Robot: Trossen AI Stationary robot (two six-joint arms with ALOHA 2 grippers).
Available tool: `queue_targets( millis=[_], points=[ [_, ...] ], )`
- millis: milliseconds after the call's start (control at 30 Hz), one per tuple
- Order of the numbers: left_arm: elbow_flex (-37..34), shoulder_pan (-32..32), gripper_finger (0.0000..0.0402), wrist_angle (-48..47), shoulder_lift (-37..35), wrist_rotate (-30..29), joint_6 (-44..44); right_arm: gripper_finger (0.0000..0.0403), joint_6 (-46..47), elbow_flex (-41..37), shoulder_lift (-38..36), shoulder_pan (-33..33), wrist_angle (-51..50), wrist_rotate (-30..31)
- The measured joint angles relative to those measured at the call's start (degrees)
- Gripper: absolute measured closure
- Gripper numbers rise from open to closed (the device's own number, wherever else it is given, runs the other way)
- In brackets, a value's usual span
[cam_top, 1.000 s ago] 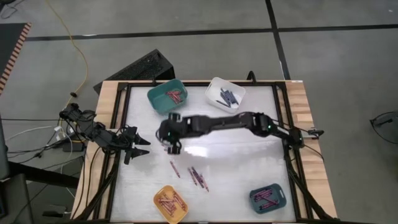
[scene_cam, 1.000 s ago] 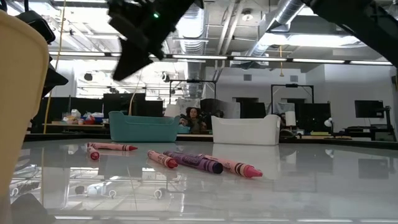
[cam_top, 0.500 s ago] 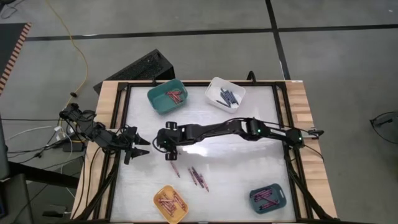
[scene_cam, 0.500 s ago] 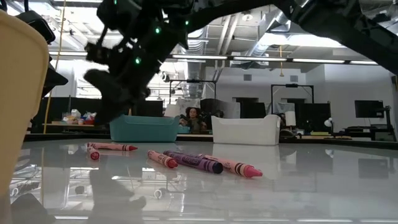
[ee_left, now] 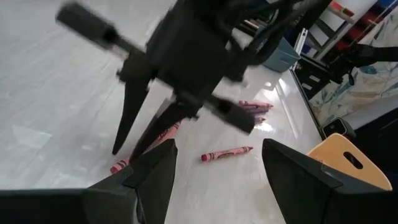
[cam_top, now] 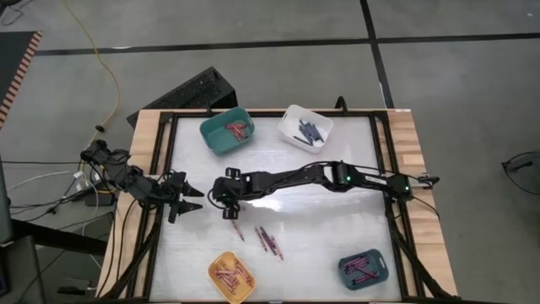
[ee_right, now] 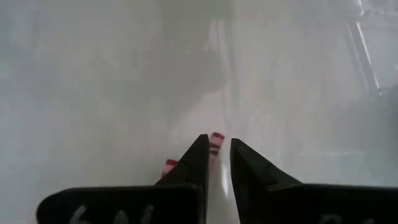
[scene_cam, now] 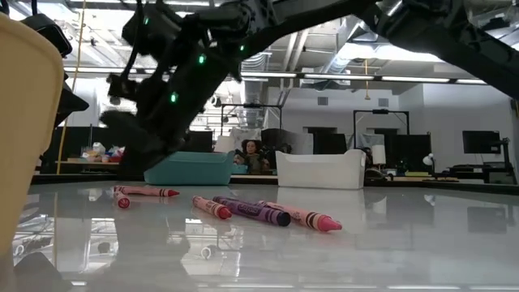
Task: Sort crayons
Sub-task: Put the red crayon into the top green bin
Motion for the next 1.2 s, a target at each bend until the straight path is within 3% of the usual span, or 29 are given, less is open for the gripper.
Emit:
queue_targets(
  millis=[567,833,1200],
  points=[
    [0.0,0.0,0.0174,0.0,0.0,0.0,0.0,0.0341,1.3,-0.5,1.3,0.0,-1.2,0.2],
    [0.0,0.0,0.0174,0.0,0.0,0.0,0.0,0.0341,-0.4,5.1,0.6,0.1,-3.2,0.2],
    [0.0,0.0,0.0174,0.0,0.0,0.1,0.0,0.0341,-2.5,4.7,-0.5,-0.8,-6.3,0.2]
  ],
)
